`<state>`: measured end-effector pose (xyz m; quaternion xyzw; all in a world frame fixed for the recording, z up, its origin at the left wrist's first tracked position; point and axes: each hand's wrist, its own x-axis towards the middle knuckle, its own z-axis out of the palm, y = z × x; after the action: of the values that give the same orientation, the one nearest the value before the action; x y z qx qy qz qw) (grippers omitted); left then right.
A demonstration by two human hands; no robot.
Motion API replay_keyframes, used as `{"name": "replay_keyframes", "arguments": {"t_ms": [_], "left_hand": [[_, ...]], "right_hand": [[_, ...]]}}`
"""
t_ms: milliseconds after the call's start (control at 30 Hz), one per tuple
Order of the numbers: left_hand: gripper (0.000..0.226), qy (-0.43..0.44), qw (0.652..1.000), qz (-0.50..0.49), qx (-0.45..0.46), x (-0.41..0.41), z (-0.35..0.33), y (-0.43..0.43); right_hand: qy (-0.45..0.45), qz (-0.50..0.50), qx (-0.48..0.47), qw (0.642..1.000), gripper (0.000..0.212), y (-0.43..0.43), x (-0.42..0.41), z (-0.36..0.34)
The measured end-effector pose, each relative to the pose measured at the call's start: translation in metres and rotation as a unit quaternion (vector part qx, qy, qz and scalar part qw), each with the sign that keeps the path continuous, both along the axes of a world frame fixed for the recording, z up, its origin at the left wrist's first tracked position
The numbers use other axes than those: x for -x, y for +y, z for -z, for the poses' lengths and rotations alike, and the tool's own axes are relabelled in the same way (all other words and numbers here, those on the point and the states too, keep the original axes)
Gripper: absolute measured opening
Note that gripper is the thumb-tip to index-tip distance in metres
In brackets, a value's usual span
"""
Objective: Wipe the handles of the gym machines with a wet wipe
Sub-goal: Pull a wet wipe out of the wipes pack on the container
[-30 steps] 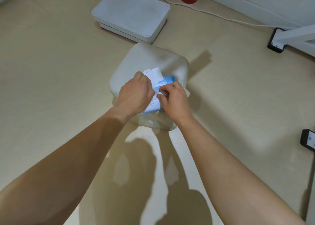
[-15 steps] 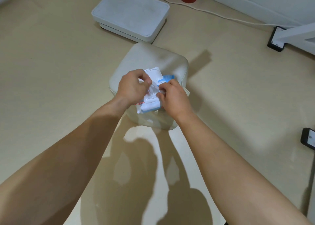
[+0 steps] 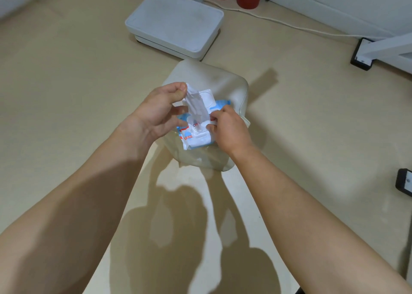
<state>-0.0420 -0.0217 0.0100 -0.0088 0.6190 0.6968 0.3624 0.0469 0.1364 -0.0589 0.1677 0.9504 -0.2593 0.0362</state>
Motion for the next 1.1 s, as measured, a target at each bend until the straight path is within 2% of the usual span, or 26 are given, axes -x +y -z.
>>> {"name": "replay_keyframes", "arguments": {"t_ms": [67, 167, 267, 400, 467, 567, 700, 800, 933, 1100], "left_hand": [[0.003, 0.012, 1.0, 0.01, 0.025, 0.0, -0.005, -0.001], [0.019, 0.029, 0.998, -0.007, 0.048, -0.002, -0.009, 0.0], [0.013, 0.079, 0.99, -0.037, 0.111, -0.004, -0.007, 0.001], [0.019, 0.053, 0.99, -0.052, 0.121, -0.004, -0.005, 0.001], [0.023, 0.015, 0.993, -0.053, 0.105, -0.005, -0.004, 0.001], [0.027, -0.021, 0.993, -0.057, 0.101, -0.004, 0.0, 0.001], [0.025, 0.009, 0.991, -0.006, 0.13, -0.005, 0.006, -0.002], [0.033, 0.017, 0.987, 0.003, 0.16, -0.006, 0.009, -0.005], [0.015, 0.014, 0.989, 0.029, 0.142, -0.006, 0.007, -0.009], [0.009, 0.022, 0.987, 0.027, 0.154, -0.002, -0.003, -0.022]], "right_hand": [[0.001, 0.002, -0.002, 1.0, 0.018, -0.001, 0.0, -0.002], [0.003, 0.007, -0.005, 1.0, 0.02, -0.002, -0.002, -0.004], [0.011, 0.008, -0.007, 1.0, 0.027, -0.003, -0.005, -0.007], [0.058, 0.034, 0.07, 0.995, 0.04, -0.01, -0.002, -0.015], [0.062, 0.046, 0.105, 0.992, 0.037, -0.013, 0.002, -0.017], [0.048, 0.05, 0.098, 0.993, 0.025, -0.013, 0.005, -0.015], [0.066, 0.062, 0.122, 0.988, 0.012, -0.012, 0.006, -0.008], [0.072, 0.075, 0.135, 0.985, 0.012, -0.009, 0.005, -0.004], [0.066, 0.08, 0.126, 0.987, 0.013, -0.006, 0.005, -0.001], [0.052, 0.072, 0.073, 0.993, 0.014, -0.008, 0.008, 0.003]]}}
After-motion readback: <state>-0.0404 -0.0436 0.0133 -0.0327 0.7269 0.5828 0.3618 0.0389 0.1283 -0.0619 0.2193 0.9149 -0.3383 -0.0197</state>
